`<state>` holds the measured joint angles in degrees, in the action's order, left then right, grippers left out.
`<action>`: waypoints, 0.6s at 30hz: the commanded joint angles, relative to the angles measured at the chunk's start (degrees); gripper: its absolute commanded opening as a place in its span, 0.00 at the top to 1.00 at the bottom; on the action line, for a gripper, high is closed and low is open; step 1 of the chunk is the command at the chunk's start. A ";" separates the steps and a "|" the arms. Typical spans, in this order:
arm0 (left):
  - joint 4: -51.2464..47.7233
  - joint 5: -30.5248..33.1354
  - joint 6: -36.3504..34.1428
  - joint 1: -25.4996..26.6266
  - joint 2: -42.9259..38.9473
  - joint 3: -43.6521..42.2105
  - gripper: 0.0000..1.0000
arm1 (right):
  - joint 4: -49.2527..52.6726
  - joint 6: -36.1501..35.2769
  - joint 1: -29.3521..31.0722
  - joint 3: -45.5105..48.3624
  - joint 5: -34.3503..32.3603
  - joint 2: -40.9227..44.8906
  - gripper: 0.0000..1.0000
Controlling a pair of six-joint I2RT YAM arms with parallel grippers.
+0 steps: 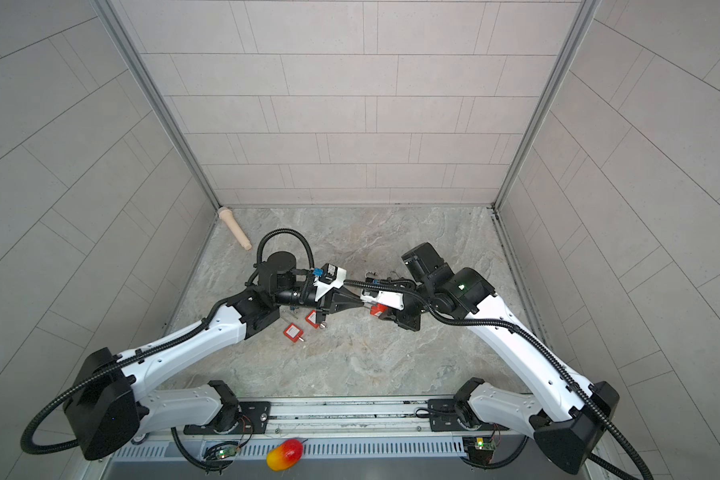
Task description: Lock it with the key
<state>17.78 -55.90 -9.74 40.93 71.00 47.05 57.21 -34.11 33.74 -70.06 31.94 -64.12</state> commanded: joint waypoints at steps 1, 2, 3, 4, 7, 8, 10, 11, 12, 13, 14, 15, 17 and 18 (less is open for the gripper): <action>4.16 1.17 4.60 -0.31 0.81 -1.12 1.00 | -1.18 -1.58 -0.58 -2.61 1.70 1.58 0.71; 6.05 1.67 5.95 -0.62 0.79 -1.46 1.00 | -0.46 0.45 -0.99 -2.71 1.79 1.86 0.68; 8.42 2.06 7.45 -0.96 0.71 -1.95 1.00 | 0.54 1.42 -1.37 -2.75 2.10 2.13 0.66; 10.34 2.41 8.81 -1.17 0.54 -2.46 1.00 | 1.60 1.87 -1.82 -2.80 2.73 2.31 0.63; 14.91 1.90 11.59 -2.23 0.91 -3.13 1.00 | 3.73 4.32 -2.81 -2.80 5.02 3.21 0.55; 15.45 1.72 12.00 -2.34 1.02 -3.17 1.00 | 3.94 5.03 -3.02 -2.56 5.10 3.84 0.52; 16.32 1.53 12.31 -2.49 1.05 -3.29 1.00 | 4.18 6.01 -3.58 -2.11 3.52 5.24 0.49; 16.88 1.38 12.61 -2.52 1.04 -3.45 1.00 | 4.54 6.16 -4.17 -1.93 1.96 6.10 0.49; 17.52 1.16 12.93 -2.69 1.06 -3.44 1.00 | 4.91 6.09 -4.95 -1.77 0.42 6.73 0.49; 17.85 1.03 13.06 -2.77 1.08 -3.37 1.00 | 4.82 6.41 -5.65 -1.43 -1.06 7.40 0.49; 17.99 0.95 12.91 -2.78 1.13 -3.32 1.00 | 4.19 7.38 -6.59 -1.01 -3.09 7.91 0.49; 18.08 0.83 12.91 -2.76 1.09 -3.32 1.00 | 3.92 8.20 -7.42 -0.87 -4.25 8.26 0.50; 18.47 0.75 13.10 -2.78 1.26 -3.22 1.00 | 4.57 7.83 -9.12 -0.80 -3.18 8.61 0.51; 18.81 0.62 13.23 -2.79 1.36 -3.22 1.00 | 4.73 7.77 -9.83 -0.69 -2.87 8.91 0.51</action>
<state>31.90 -54.54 2.15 38.61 72.20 43.94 59.96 -27.31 25.43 -71.48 30.17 -56.07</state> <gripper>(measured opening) 0.052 0.492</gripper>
